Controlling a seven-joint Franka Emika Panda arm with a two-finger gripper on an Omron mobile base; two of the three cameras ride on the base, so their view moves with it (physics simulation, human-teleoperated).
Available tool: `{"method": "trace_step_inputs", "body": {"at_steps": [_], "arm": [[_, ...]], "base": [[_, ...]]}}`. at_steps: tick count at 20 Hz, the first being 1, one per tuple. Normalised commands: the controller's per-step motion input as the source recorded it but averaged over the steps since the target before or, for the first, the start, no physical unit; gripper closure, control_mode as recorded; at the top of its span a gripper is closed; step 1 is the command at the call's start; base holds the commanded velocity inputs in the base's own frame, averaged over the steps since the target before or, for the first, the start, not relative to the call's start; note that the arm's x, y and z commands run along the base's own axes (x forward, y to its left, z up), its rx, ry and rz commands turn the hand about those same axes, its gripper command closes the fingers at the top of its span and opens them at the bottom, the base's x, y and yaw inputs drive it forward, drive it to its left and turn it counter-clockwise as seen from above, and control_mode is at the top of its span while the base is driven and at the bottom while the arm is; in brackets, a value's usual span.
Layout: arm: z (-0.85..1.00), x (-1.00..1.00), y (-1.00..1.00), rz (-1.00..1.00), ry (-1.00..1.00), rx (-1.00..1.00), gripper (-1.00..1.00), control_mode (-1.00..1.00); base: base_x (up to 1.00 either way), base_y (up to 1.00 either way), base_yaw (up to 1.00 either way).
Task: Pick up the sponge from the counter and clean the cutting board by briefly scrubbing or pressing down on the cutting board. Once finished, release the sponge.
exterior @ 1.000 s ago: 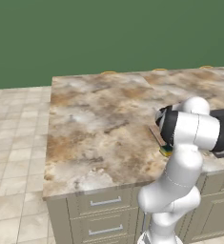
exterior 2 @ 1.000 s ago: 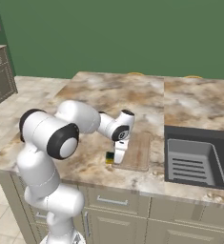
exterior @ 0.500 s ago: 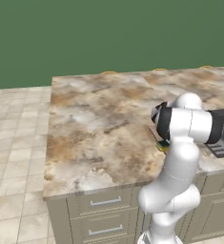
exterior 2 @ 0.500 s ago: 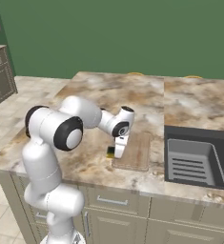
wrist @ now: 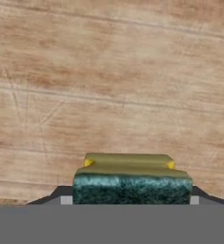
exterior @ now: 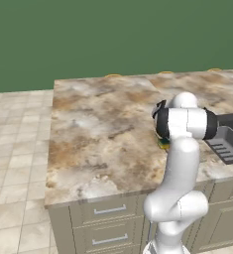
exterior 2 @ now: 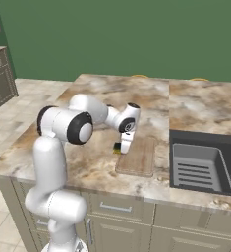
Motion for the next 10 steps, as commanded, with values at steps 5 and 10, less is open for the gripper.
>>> {"method": "trace_step_inputs", "body": {"at_steps": [5,10], "arm": [[0.00,0.74,-0.16,0.00,0.00,0.04,1.00,-1.00],[-0.02,0.68,-0.20,0.00,0.00,0.03,1.00,-1.00]], "base": [[0.00,0.00,0.00],[0.00,0.00,0.00]]}}
